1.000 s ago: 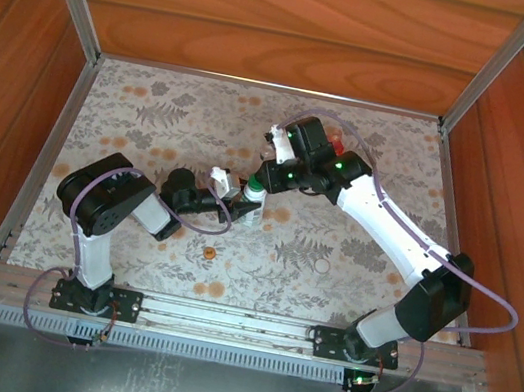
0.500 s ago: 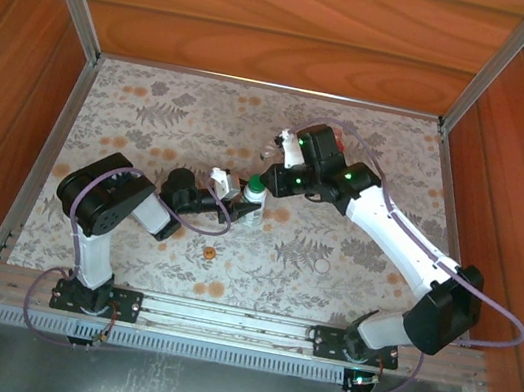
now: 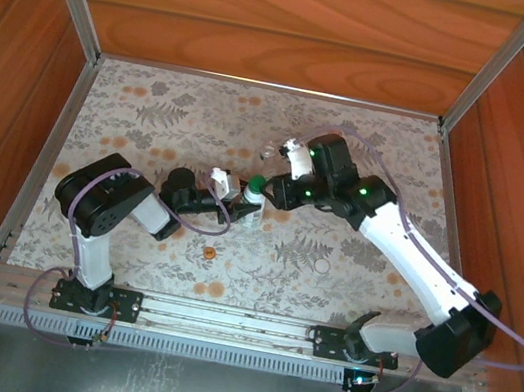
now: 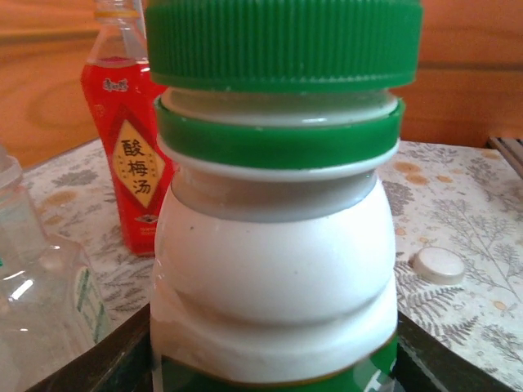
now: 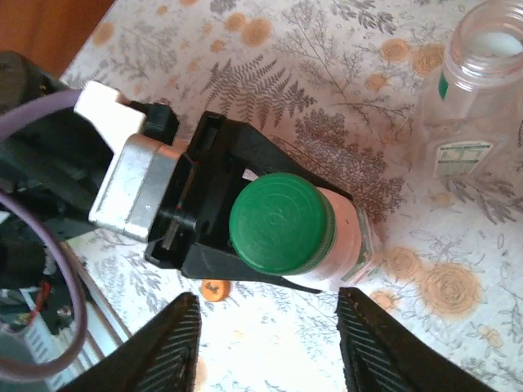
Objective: Screw on the bottle caps
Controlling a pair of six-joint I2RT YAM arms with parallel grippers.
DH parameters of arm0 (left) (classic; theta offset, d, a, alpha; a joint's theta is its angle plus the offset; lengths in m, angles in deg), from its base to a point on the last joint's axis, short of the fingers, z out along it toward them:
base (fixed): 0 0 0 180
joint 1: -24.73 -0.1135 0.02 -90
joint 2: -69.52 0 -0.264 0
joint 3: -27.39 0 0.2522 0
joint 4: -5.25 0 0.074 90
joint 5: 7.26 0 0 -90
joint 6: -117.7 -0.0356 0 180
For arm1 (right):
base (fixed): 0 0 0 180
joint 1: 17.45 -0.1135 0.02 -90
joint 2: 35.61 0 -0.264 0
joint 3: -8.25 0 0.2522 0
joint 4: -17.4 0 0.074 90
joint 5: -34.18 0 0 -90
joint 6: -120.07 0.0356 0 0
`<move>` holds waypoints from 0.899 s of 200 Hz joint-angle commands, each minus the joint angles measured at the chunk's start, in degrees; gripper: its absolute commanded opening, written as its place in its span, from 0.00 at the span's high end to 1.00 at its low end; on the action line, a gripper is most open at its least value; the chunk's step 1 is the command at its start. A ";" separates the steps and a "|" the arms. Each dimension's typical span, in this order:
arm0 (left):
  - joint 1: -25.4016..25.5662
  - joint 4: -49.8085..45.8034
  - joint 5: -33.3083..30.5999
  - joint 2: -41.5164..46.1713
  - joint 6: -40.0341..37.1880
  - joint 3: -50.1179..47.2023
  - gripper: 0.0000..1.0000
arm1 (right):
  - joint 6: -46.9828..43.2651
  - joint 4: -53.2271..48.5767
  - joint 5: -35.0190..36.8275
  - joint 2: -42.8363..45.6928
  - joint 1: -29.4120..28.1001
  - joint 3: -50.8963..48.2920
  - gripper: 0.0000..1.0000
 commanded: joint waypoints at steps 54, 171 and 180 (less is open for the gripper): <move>0.07 -23.40 10.04 14.78 -13.72 -1.13 0.46 | -50.58 -10.94 -13.81 2.49 -0.38 2.56 0.24; -0.13 -30.70 14.57 16.33 -14.99 3.91 0.47 | -63.10 -25.08 -9.11 -8.48 -3.81 17.86 0.30; -0.12 -30.88 14.65 16.37 -14.82 4.02 0.47 | -63.20 -25.52 -8.80 -9.11 -3.93 18.20 0.31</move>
